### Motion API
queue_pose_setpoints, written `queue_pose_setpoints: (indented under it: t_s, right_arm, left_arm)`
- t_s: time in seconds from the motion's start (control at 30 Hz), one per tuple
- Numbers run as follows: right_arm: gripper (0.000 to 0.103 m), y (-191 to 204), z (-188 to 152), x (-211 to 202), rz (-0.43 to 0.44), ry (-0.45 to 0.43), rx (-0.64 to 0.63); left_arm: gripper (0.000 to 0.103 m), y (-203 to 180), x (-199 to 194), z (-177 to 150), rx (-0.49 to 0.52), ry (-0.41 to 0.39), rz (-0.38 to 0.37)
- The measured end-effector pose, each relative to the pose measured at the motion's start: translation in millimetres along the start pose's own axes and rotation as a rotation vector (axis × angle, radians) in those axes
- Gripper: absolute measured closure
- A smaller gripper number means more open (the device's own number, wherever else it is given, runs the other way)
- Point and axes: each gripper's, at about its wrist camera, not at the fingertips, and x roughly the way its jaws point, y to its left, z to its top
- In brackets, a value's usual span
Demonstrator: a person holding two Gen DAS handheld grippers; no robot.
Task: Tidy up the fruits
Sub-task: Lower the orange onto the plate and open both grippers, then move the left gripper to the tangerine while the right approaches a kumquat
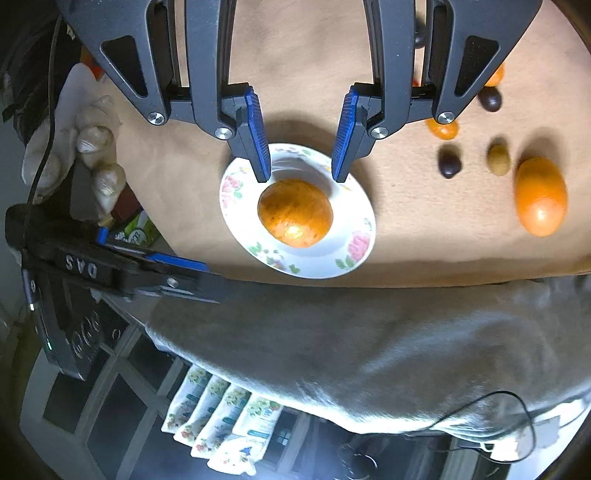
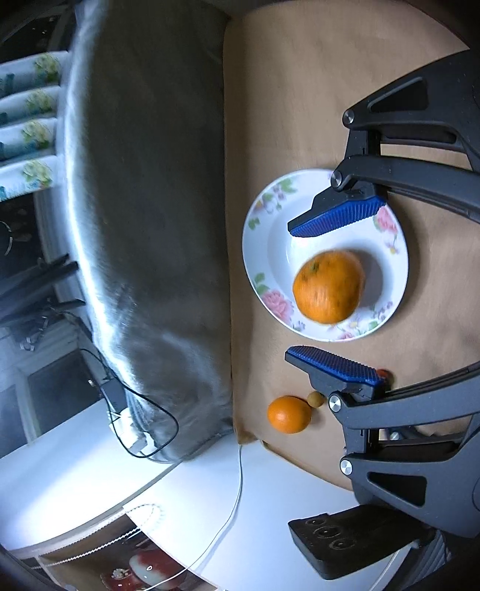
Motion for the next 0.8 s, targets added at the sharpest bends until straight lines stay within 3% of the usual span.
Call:
queue_pose_setpoints:
  t_s: [0.1, 0.27, 0.53, 0.8]
  right_arm:
    - [0.033, -0.5, -6.9, -6.9, -0.005, -0.018, -0.004]
    - [0.032, 6.4, -18.7, -14.0, -0.038, -0.031, -0.044]
    - [0.032, 27.7, -38.4, -25.7, -0.015, -0.078, -0.102]
    - [0.031, 58.8, -55.6, -31.8, 0.023, -0.077, -0.183]
  left_arm:
    - [0.072, 4.5, -8.0, 1.5, -0.005, -0.021, 0.018]
    - [0.069, 12.4, -19.5, 3.1, -0.023, -0.057, 0.047]
    - [0.062, 42.4, -61.0, -4.2, -0.036, -0.145, 0.132]
    - [0.062, 76.2, -90.9, -22.0, -0.073, -0.166, 0.219]
